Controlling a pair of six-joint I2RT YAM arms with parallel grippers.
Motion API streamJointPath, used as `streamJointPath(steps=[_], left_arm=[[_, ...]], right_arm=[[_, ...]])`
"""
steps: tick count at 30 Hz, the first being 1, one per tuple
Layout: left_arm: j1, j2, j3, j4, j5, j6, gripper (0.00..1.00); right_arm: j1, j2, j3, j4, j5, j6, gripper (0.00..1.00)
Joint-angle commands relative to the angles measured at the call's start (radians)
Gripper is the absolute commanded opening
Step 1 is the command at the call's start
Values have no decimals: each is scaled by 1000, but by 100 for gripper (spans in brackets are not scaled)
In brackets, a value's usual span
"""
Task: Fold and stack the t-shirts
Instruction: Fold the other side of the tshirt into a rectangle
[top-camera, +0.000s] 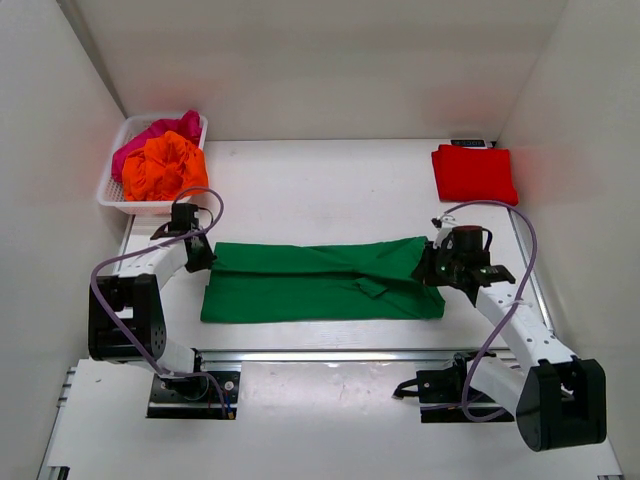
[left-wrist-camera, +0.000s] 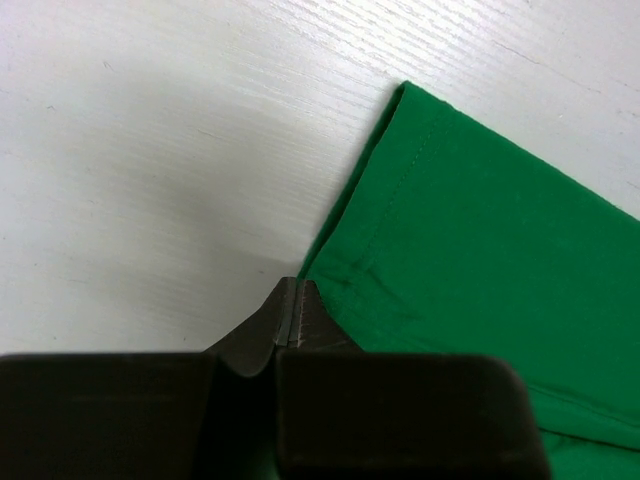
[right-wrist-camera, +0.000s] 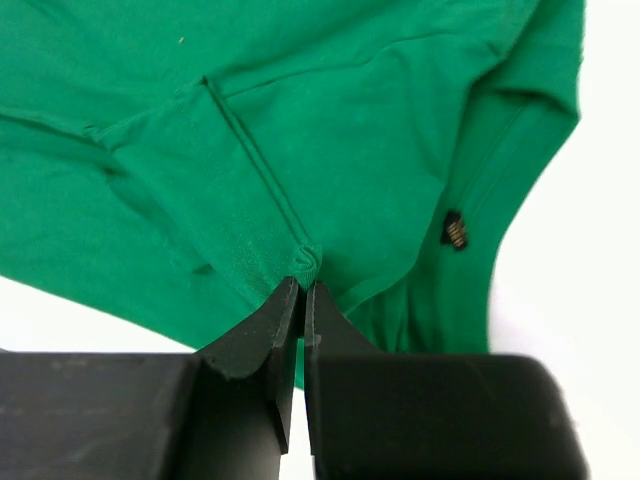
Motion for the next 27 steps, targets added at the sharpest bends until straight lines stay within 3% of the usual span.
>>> streamJointPath(steps=[1,15,27], left_arm=[[-3,-48,-14,4,9,7,0],[2,-104,-51,-24,0,13,0],[-12,-95,-76,-42,3,2,0]], right_arm=[[19,-42,-26,-4,5,26,0],[4,-106,-70,-42,7,37,0],[78,-70,-46,-114,62,146,0]])
